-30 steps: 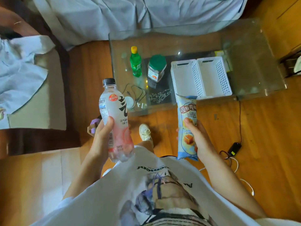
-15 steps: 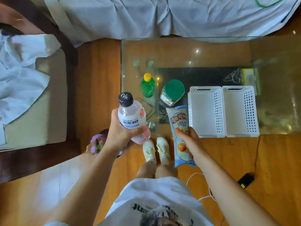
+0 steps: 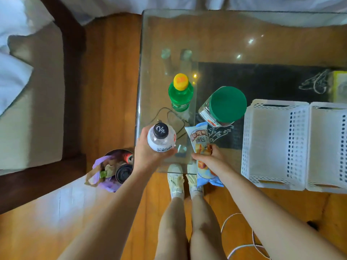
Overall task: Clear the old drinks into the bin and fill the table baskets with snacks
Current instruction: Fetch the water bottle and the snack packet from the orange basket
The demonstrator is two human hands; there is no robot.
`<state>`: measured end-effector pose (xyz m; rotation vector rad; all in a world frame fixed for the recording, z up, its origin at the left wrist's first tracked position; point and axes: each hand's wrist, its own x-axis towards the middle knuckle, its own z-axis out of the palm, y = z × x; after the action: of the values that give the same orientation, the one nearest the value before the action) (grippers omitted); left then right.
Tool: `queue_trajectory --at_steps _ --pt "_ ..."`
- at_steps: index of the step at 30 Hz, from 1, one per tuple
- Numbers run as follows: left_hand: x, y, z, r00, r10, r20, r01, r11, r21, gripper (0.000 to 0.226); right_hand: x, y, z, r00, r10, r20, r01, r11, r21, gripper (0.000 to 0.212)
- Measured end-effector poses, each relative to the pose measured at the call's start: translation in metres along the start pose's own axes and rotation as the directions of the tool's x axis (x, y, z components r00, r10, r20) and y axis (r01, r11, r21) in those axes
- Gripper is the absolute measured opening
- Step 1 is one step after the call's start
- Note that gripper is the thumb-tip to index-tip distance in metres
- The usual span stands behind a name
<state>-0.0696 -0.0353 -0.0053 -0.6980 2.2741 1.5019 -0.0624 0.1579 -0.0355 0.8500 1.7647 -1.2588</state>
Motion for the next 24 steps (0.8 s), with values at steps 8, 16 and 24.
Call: queue_trajectory --at_steps 8,16,24 --pt "0.015 -0.038 0.019 0.999 -0.009 -0.051 0.007 0.999 -0.037 0.075 0.040 -0.001 0.010 0.990 -0.116 -0.085 0.104 0.985 -0.134 0.041" --pt "0.008 -0.049 0.016 0.999 0.032 0.012 -0.032 0.999 0.005 0.073 0.040 0.001 0.008 0.980 -0.172 -0.103 0.137 0.949 -0.286 0.045" --pt "0.000 -0.032 0.007 0.990 -0.023 0.137 0.033 0.997 -0.069 0.050 0.022 0.002 -0.004 0.992 -0.112 -0.051 0.092 0.950 -0.297 0.057"
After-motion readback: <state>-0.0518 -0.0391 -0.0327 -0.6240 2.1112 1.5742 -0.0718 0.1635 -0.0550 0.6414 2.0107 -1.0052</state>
